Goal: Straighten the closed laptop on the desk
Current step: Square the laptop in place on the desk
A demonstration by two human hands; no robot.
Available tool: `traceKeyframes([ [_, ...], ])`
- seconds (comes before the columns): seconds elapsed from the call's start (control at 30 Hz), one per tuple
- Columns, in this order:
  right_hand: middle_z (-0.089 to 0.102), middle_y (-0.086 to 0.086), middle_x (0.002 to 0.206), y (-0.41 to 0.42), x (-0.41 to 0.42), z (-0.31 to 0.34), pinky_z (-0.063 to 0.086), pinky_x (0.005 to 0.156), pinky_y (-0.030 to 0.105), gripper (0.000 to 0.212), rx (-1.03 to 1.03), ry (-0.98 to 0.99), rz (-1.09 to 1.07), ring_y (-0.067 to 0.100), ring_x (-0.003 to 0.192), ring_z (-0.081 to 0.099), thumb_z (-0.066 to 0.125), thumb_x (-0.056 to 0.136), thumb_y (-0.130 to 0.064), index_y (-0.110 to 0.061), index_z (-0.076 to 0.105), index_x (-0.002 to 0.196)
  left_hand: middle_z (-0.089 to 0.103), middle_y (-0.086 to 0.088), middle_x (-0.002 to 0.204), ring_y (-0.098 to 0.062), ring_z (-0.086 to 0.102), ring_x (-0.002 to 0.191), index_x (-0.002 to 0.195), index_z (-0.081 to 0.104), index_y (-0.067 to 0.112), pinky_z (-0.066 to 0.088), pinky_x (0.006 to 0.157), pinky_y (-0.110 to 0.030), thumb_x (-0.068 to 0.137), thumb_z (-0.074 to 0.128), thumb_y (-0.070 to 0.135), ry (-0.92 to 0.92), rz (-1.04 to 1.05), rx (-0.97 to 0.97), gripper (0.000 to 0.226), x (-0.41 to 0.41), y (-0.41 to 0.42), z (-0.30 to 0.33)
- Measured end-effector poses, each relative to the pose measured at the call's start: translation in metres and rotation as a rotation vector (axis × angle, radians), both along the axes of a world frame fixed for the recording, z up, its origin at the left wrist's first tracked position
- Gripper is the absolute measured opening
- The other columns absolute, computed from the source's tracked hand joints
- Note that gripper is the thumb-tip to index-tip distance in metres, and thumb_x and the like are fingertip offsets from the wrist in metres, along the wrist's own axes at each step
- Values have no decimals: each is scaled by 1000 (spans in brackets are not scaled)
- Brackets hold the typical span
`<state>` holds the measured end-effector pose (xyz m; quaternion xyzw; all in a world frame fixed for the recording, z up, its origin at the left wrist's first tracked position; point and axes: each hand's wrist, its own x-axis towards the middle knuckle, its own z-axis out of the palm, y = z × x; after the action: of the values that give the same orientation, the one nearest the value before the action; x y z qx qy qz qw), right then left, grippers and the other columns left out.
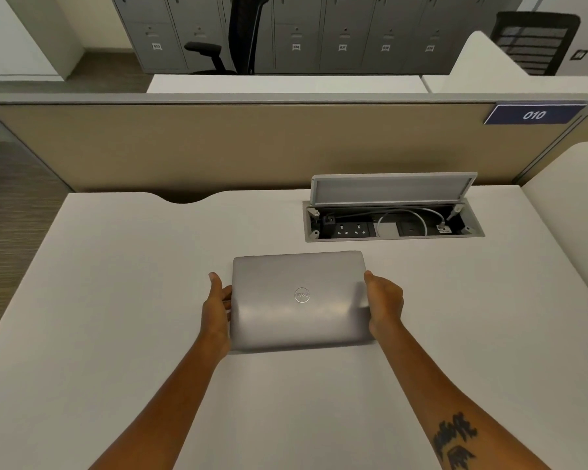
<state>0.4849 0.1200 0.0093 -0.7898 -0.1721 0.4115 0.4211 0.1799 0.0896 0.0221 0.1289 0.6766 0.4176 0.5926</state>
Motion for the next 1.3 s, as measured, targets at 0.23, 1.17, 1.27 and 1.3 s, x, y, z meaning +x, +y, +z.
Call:
traceKeyframes([
  [0.23,63,-1,74,-1,0,-2,45,69,35,37,20,-17,4,15,70,54,69,100,-32,-19,61,66,81,13,71,-22,71,94,97,77,34,53,66,-34,89,32,90,22,-1,-20,73,1,5,3],
  [1.17,60,-1,71,-7,-2,-2,44,63,28,39,66,-40,29,14,67,50,67,102,-30,-19,62,65,83,12,76,-20,73,91,78,86,38,56,73,-37,87,30,91,-11,23,15,78,3,5,-5],
  [1.27,61,-1,72,-7,-3,-2,45,63,28,38,67,-39,30,13,68,51,67,102,-30,-20,64,65,83,14,76,-17,78,80,71,85,44,57,70,-35,87,29,92,-10,10,11,76,1,6,-8],
  [1.3,61,-1,72,-7,-3,-3,45,63,28,38,71,-37,29,13,68,51,67,102,-30,-20,64,65,83,14,76,-15,79,76,74,86,42,57,68,-34,87,29,92,-10,8,7,77,0,6,-8],
])
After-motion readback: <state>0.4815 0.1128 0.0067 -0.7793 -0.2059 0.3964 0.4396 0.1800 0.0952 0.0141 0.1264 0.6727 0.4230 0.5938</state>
